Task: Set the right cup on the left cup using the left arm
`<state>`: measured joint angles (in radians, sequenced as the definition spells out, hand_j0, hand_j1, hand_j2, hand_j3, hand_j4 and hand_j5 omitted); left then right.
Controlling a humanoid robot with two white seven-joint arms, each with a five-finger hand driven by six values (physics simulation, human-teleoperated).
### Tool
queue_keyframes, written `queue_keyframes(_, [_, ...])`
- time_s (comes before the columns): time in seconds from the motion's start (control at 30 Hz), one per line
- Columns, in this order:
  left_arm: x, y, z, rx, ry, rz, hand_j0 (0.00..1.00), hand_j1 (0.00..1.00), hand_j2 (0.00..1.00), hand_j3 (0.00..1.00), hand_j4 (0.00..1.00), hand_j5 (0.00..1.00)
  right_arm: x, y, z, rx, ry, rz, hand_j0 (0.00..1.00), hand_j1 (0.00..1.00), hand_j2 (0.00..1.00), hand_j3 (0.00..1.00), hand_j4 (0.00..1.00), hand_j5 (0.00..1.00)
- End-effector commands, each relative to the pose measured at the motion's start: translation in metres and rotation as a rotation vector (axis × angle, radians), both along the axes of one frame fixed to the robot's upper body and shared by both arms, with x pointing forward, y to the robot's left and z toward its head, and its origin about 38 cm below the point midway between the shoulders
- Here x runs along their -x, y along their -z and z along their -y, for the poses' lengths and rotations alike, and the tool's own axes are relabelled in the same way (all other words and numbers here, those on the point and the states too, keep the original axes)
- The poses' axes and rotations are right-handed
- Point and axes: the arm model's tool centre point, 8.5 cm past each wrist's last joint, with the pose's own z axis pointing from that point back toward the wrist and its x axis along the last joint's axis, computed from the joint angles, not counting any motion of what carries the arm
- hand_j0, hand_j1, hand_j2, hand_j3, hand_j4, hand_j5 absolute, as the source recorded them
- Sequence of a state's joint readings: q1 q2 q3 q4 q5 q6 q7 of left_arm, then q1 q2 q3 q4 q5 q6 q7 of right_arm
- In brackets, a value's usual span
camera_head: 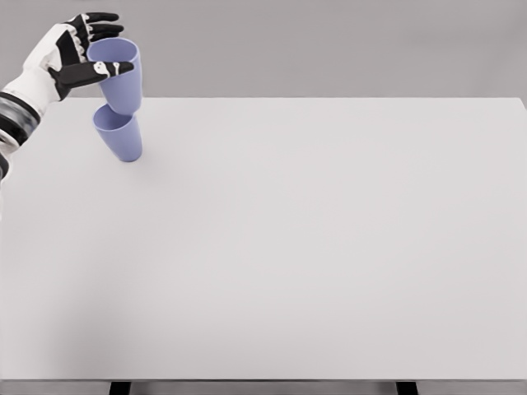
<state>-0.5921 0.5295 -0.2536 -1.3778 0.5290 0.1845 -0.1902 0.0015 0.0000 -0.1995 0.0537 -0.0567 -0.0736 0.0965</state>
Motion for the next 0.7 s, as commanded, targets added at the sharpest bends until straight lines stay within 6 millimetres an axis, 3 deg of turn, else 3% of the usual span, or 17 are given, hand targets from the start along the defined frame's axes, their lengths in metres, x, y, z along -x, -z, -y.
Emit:
queue_keyframes(0.0, [-0.001, 0.0, -0.005, 0.007, -0.013, -0.003, 0.68, 0.68, 0.68, 0.68, 0.68, 0.68, 0.0, 0.0, 0.0, 0.0, 0.001, 0.0, 1.0, 1.0, 1.0, 1.0, 1.0, 1.0])
queue_keyframes(0.67, [-0.003, 0.01, -0.023, 0.001, -0.057, -0.037, 0.68, 0.68, 0.68, 0.68, 0.68, 0.68, 0.0, 0.0, 0.0, 0.0, 0.0, 0.0, 1.0, 1.0, 1.0, 1.0, 1.0, 1.0])
